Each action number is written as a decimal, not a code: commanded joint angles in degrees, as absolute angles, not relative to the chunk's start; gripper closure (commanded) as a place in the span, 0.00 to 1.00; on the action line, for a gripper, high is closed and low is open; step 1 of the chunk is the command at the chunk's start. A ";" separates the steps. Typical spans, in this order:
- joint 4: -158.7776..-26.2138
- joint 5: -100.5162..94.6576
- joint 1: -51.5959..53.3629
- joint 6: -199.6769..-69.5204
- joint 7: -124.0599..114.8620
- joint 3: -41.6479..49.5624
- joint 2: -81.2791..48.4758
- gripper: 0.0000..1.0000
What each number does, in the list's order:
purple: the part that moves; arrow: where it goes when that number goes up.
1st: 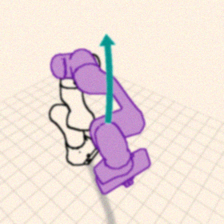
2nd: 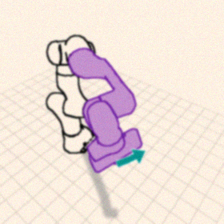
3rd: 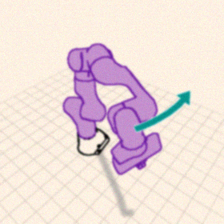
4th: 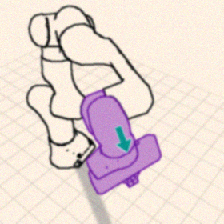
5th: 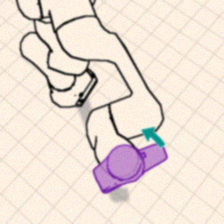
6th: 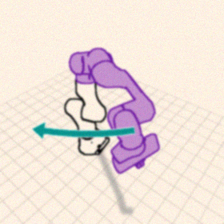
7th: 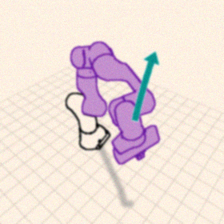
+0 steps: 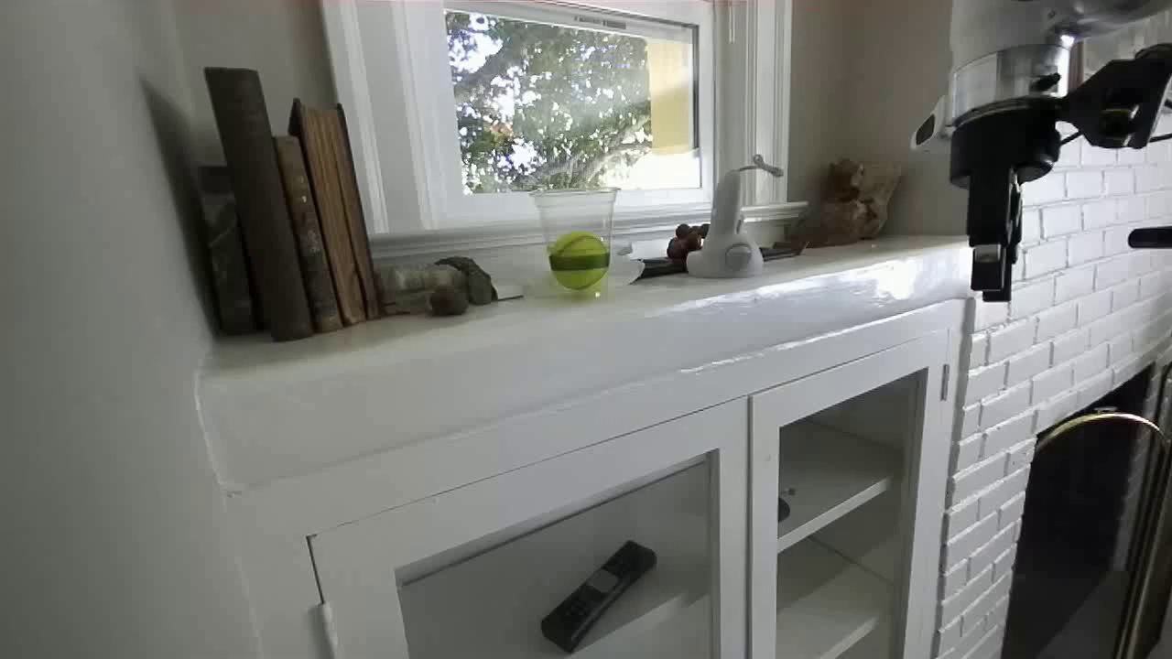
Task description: Close the blinds.
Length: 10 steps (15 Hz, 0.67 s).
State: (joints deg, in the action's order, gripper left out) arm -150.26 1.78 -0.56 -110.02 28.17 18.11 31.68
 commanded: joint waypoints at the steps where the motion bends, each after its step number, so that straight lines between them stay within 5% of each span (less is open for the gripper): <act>1: -150.20 2.44 -1.84 -109.93 28.74 16.89 31.45 0.00; 10: -146.09 1.92 -1.43 -114.08 29.13 16.23 29.42 0.00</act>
State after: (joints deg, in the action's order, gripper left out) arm -149.59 1.78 -0.80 -111.91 28.17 17.45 31.51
